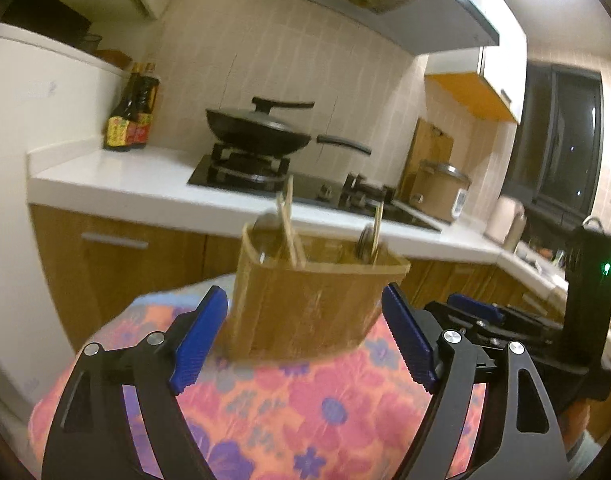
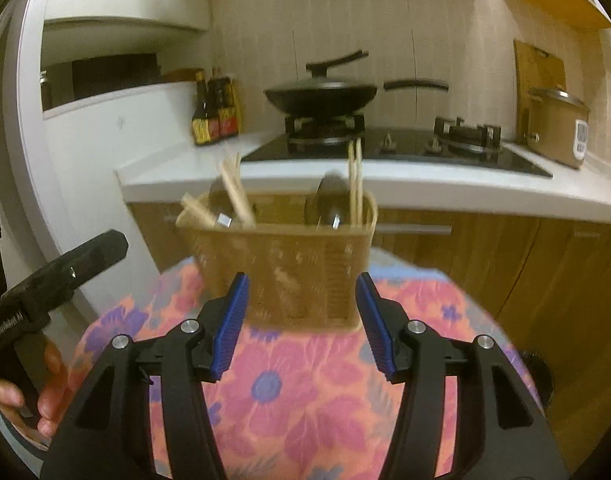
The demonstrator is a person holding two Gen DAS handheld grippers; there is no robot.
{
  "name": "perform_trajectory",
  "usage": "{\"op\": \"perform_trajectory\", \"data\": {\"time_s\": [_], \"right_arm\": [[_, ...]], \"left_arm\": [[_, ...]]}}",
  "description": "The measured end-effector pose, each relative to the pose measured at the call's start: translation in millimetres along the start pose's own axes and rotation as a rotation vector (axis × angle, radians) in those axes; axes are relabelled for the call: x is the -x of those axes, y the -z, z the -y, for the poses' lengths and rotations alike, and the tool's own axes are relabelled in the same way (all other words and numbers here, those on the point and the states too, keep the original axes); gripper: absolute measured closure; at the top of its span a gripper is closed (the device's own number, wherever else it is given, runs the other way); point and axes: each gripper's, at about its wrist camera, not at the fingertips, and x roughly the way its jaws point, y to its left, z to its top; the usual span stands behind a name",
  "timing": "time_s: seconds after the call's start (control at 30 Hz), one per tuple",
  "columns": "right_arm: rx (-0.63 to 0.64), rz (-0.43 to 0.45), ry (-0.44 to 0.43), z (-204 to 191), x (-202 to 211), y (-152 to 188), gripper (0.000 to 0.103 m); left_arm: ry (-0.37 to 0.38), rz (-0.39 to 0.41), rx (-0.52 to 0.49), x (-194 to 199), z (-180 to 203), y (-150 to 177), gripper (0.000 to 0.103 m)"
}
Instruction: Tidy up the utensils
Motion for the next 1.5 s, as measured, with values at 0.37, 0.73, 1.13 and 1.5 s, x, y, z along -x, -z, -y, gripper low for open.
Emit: {"op": "perform_trajectory", "data": {"time_s": [0.37, 0.73, 1.13, 1.5], "right_arm": [[-0.042, -0.014, 0.039, -11.3, 14.9, 44.6, 0.036], [-0.021, 0.032, 0.116, -24.0, 28.7, 77.5, 0.032], [-0.090, 0.166, 0.210, -10.7, 36.0, 86.5, 0.015], [-0.040, 0.156, 0.255, -9.7, 20.4, 79.8, 0.010]], "left_arm": [[-0.071, -0.040, -0.013, 22.7, -1.8, 49.3, 0.025], [-0.130, 0.036, -0.042, 43.2, 6.8, 68.2, 0.023], [-0.258, 0.170, -0.121, 48.8, 19.1, 73.4, 0.012], [-0.311, 0.145, -0.068, 47.7, 7.0, 71.0, 0.008]]}}
